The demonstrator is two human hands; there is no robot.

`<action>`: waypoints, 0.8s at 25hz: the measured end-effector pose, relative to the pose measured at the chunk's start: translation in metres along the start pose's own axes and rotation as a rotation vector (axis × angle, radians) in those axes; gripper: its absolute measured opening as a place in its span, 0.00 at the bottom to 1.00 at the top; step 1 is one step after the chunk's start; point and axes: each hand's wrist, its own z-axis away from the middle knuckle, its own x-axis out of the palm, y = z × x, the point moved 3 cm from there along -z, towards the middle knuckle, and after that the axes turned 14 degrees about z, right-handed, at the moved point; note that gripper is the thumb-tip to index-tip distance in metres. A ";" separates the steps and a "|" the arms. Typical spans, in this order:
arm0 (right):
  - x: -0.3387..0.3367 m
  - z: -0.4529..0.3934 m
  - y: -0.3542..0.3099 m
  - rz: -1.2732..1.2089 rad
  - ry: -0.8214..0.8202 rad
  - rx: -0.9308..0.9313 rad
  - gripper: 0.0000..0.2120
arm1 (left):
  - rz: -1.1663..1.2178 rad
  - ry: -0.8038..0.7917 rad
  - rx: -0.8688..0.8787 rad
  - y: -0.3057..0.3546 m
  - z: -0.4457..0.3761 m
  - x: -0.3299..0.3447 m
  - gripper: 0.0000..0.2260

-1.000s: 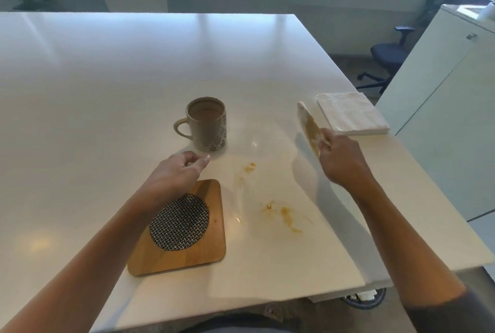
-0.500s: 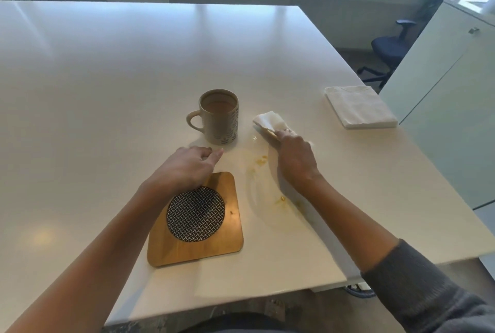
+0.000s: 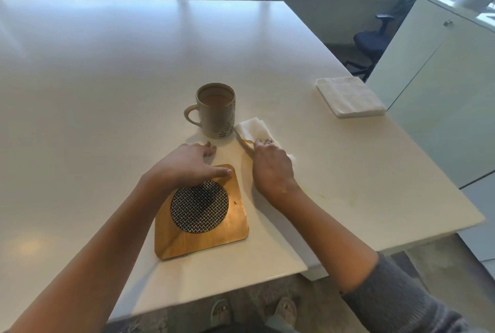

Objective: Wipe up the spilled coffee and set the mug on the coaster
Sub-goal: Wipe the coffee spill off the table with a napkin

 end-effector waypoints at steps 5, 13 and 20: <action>0.001 0.010 0.000 0.007 0.003 -0.037 0.18 | 0.037 -0.037 -0.036 -0.006 -0.001 -0.004 0.43; -0.005 0.034 0.026 0.055 0.045 -0.301 0.18 | 0.077 0.156 -0.063 -0.004 0.008 0.015 0.33; -0.009 0.070 0.048 0.000 0.063 -0.465 0.20 | 0.160 0.293 -0.026 -0.001 0.020 0.034 0.23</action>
